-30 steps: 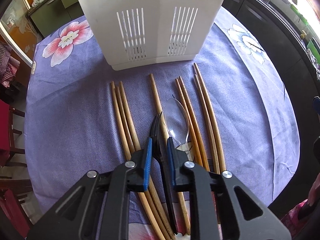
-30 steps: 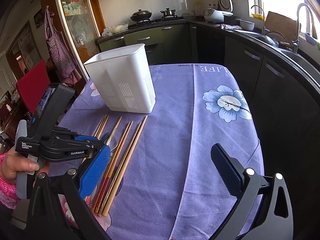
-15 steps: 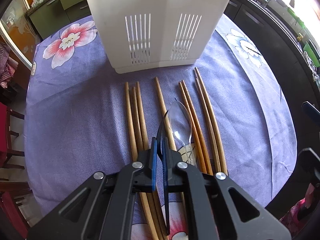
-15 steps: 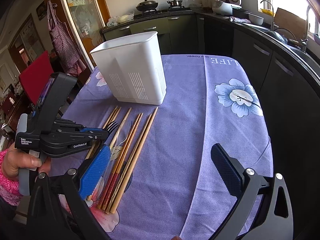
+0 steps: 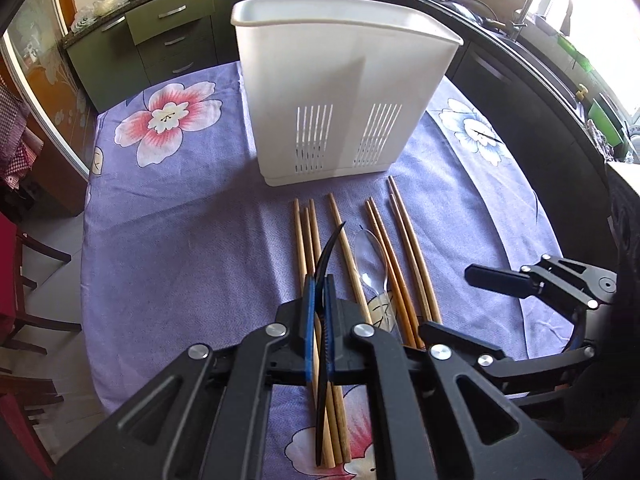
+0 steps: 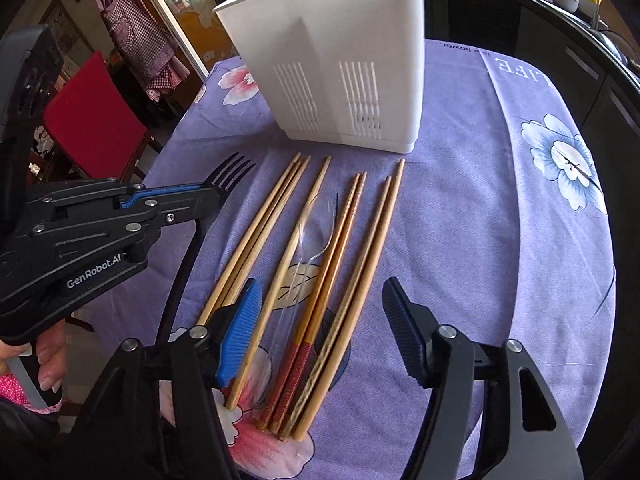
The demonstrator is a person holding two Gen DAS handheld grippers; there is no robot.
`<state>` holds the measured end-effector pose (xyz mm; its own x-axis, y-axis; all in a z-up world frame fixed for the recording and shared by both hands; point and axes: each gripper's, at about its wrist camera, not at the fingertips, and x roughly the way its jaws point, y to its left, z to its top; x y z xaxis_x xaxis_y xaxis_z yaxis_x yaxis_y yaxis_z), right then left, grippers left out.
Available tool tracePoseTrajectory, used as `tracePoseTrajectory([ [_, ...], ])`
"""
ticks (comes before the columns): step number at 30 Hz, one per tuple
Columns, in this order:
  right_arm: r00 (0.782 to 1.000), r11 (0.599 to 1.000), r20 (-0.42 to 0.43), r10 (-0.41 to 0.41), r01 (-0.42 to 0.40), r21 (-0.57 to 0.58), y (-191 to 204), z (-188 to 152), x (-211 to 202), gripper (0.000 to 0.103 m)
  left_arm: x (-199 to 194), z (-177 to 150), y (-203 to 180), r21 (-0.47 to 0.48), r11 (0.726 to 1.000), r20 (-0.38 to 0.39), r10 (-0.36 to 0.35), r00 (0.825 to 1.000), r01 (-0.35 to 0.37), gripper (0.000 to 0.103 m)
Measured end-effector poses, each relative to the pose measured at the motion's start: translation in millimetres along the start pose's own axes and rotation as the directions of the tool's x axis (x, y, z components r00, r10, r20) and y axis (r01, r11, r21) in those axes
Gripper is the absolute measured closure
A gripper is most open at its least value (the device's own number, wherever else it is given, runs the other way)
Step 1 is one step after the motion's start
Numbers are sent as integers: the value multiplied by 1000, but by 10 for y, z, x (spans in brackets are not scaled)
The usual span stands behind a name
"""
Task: Organize utensils
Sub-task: 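Close the right gripper on the clear plastic spoon while the left gripper holds the fork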
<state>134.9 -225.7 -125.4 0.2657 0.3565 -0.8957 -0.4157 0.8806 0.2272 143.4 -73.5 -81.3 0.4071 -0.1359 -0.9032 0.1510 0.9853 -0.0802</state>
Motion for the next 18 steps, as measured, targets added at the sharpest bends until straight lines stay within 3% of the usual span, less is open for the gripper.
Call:
tracePoseTrajectory([
  [2,1000,1000,-21,-18,18,7,62,45,82,57,-44,-3,62,-3,1000,12,-2,1000,2,99],
  [4,999,999,-28,-39,40,17,100,67,126,73,-87,-20,102,1,1000,26,-1,1000,1,99],
  [7,997,998,-43,-59,60,23,156,96,191,82,-122,-28,149,3,1000,34,-11,999,11,99],
  [16,988,993,-106,-108,112,32,250,175,486,82,-198,-45,170,22,999,57,-45,997,44,99],
  [18,986,992,-112,-120,124,31,266,196,530,88,-201,-47,170,25,999,59,-49,997,48,99],
])
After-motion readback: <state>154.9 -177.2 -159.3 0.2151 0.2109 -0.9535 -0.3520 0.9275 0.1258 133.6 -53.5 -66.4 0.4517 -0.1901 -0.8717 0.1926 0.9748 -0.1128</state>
